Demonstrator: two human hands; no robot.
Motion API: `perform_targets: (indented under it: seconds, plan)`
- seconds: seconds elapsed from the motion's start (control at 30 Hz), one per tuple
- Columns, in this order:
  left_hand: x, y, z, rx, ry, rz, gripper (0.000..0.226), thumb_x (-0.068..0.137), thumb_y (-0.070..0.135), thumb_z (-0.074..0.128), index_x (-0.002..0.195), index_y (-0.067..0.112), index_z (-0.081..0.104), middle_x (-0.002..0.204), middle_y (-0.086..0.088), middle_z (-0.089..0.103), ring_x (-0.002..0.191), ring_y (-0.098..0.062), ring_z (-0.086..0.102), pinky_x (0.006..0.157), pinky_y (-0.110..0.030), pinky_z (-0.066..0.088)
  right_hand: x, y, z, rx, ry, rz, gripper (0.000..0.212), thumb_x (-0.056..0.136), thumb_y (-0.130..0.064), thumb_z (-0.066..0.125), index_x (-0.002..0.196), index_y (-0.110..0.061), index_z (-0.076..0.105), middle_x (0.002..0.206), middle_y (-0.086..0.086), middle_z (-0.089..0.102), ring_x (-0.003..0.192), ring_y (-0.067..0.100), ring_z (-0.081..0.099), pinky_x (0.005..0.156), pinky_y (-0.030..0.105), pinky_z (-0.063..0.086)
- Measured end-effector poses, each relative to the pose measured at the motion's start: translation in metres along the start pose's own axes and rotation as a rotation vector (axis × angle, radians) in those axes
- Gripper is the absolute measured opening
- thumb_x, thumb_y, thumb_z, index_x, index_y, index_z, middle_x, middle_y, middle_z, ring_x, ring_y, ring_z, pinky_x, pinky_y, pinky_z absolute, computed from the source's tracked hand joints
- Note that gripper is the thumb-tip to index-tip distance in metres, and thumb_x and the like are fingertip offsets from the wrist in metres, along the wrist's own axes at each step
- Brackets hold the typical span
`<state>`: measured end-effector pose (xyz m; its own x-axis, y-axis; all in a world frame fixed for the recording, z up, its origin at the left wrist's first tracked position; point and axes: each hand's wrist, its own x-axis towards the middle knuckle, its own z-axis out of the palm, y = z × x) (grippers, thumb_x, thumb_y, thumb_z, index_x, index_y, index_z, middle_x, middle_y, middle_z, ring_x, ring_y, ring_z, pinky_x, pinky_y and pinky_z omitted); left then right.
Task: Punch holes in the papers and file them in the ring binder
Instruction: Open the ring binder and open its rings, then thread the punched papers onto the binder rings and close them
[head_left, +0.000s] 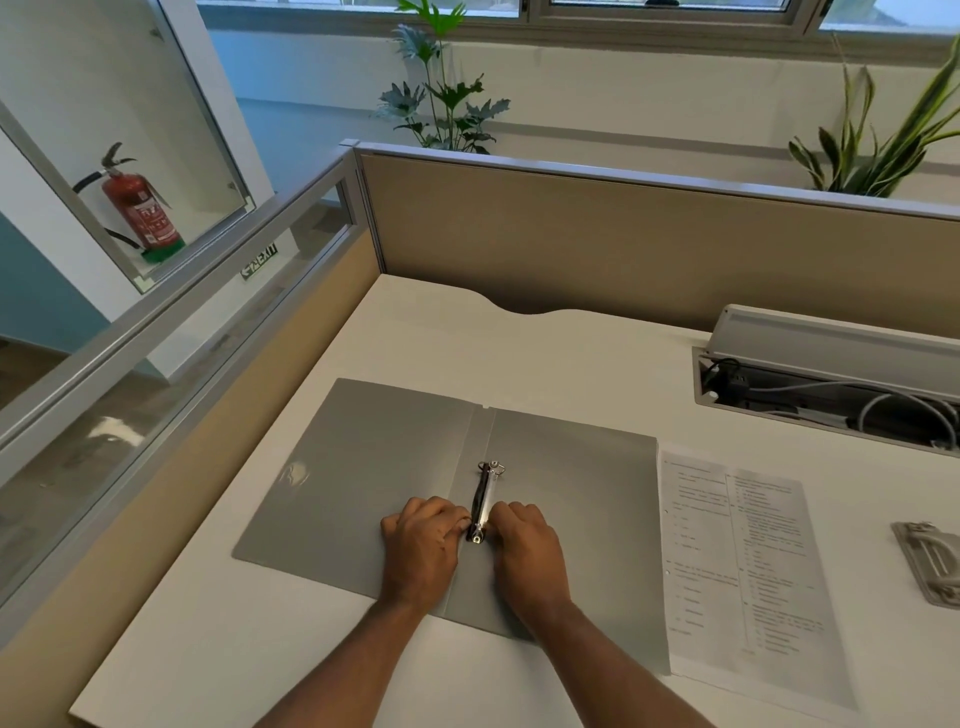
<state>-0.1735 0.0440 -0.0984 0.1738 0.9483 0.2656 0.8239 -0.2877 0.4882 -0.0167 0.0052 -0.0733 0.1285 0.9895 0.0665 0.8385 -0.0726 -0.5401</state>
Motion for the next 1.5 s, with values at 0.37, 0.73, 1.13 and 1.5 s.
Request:
perform_targets:
  seconds: [0.37, 0.73, 1.13, 1.5]
  plan:
    - [0.005, 0.004, -0.014, 0.029, -0.068, -0.008, 0.014, 0.096, 0.031, 0.065, 0.095, 0.033, 0.079, 0.094, 0.016, 0.073, 0.090, -0.015, 0.068, 0.076, -0.044, 0.048, -0.004, -0.004, -0.017, 0.141, -0.044, 0.022, 0.017, 0.101, -0.031, 0.057, 0.112, -0.021, 0.066, 0.108, -0.005, 0.062, 0.101, 0.016, 0.053, 0.086, 0.030, 0.048]
    - [0.012, 0.034, -0.039, -0.024, -0.099, -0.072, 0.032, 0.088, 0.007, 0.062, 0.112, 0.013, 0.082, 0.111, -0.004, 0.080, 0.102, -0.028, 0.072, 0.091, -0.045, 0.058, -0.014, 0.009, -0.037, 0.200, 0.012, 0.072, 0.035, 0.100, -0.039, 0.062, 0.131, -0.024, 0.062, 0.124, -0.007, 0.061, 0.115, 0.010, 0.054, 0.094, 0.014, 0.039]
    - [0.015, 0.092, -0.043, -0.153, -0.018, -0.002, 0.040, 0.081, -0.005, 0.066, 0.116, 0.009, 0.081, 0.113, -0.008, 0.078, 0.106, -0.031, 0.070, 0.093, -0.047, 0.060, -0.030, 0.024, -0.094, 0.194, 0.276, 0.063, 0.037, 0.094, -0.047, 0.068, 0.120, -0.022, 0.068, 0.111, -0.006, 0.066, 0.097, 0.006, 0.061, 0.084, 0.014, 0.048]
    - [-0.051, 0.235, 0.008, 0.038, -0.360, 0.460, 0.046, 0.088, 0.034, 0.065, 0.134, 0.031, 0.069, 0.145, 0.003, 0.062, 0.138, -0.022, 0.053, 0.112, -0.046, 0.042, -0.054, 0.180, -0.199, 0.120, 0.382, 0.505, 0.048, 0.094, -0.024, 0.071, 0.139, -0.016, 0.055, 0.139, 0.006, 0.062, 0.120, 0.025, 0.062, 0.104, 0.049, 0.052]
